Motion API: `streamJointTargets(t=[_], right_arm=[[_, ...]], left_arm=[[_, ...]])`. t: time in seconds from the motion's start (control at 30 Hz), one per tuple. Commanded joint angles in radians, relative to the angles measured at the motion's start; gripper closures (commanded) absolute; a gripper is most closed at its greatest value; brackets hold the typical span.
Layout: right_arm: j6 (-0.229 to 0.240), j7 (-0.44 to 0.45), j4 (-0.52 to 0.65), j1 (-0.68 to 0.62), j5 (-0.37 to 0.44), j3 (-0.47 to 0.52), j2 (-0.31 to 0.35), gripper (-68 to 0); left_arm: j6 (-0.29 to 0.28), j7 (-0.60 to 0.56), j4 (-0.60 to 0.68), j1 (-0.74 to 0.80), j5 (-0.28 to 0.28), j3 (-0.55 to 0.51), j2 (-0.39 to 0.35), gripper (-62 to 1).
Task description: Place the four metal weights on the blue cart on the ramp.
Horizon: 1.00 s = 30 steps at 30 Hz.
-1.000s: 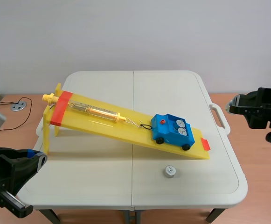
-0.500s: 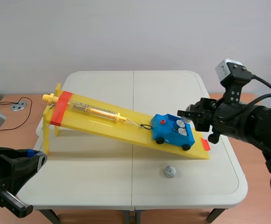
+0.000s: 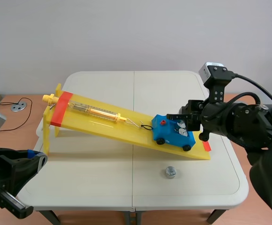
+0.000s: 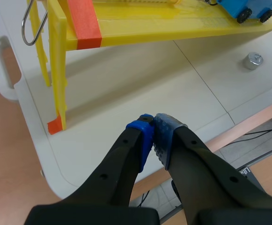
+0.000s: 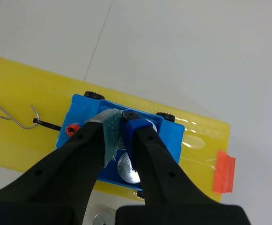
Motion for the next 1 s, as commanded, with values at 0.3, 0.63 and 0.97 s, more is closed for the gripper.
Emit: streamJointTargets(t=[0.3,0.63,0.97], right_arm=[[-0.013,0.209,0.027,0.143,0.011,-0.045,-0.012,-0.7],[0.001,0.209,0.027,0.142,0.007,-0.044,-0.013,-19.5],[0.091,0.117,0.219,0.092,0.097,0.049,0.071,-24.9]], left_arm=[[-0.018,-0.103,0.050,-0.019,-0.077,-0.006,0.008,-3.6],[-0.018,-0.103,0.050,-0.019,-0.077,-0.006,0.008,-3.6],[-0.018,-0.103,0.050,-0.019,-0.077,-0.006,0.008,-3.6]])
